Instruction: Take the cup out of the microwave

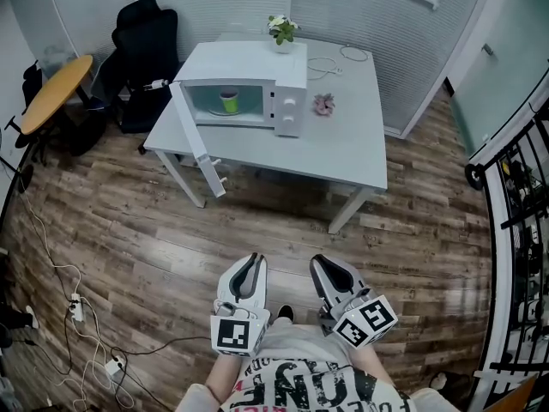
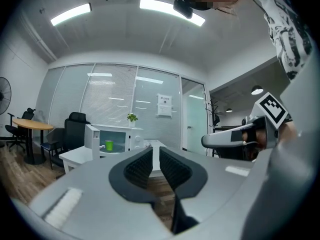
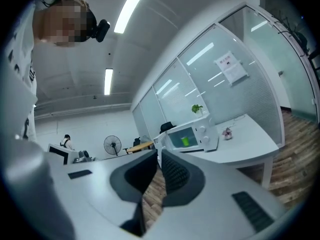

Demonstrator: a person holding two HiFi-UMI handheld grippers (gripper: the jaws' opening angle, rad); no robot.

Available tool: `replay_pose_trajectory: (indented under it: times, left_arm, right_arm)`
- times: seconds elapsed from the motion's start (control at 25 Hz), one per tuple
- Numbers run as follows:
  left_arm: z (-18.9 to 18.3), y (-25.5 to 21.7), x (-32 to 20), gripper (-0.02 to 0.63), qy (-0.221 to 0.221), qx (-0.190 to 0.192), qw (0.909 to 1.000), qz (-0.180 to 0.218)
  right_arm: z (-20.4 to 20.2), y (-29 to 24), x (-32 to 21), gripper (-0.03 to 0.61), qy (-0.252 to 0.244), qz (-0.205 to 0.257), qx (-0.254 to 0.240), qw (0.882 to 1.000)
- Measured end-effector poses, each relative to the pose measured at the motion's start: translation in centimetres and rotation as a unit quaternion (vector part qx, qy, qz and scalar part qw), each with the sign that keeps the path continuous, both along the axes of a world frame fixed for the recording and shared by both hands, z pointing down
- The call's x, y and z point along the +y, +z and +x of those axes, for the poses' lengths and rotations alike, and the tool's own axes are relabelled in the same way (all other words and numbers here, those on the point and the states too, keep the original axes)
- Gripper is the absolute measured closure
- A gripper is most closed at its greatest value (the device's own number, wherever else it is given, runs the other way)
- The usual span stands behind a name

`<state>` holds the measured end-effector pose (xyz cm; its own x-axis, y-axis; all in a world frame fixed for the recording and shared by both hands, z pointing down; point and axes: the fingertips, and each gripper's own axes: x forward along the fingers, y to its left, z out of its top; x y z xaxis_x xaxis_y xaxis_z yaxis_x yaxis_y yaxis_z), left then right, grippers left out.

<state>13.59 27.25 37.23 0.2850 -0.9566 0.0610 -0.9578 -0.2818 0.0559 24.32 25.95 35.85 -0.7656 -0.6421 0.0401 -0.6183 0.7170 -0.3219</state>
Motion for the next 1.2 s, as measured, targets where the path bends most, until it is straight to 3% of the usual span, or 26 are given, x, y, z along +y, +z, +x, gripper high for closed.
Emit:
replay_pose_trajectory:
  times: [0.12, 0.72, 1.2]
  left_arm:
    - [0.1, 0.1, 0.3, 0.551, 0.001, -0.005, 0.9999, 0.009]
    - [1.8, 0.7, 1.7, 0.551, -0.009, 0.005, 0.9997, -0.021]
    - [0.6, 1.6, -1.1, 0.551, -0.008, 0.014, 0.9993, -0.034]
  right_arm:
    - [0.1, 0.2, 0.4, 0.554, -0.005, 0.0, 0.003, 1.0]
    - [1.9, 1.2, 1.8, 0.554, -0.006, -0.017, 0.001, 1.0]
    - [0.6, 2.5, -1.0, 0.554, -0.009, -0.036, 0.003, 0.999]
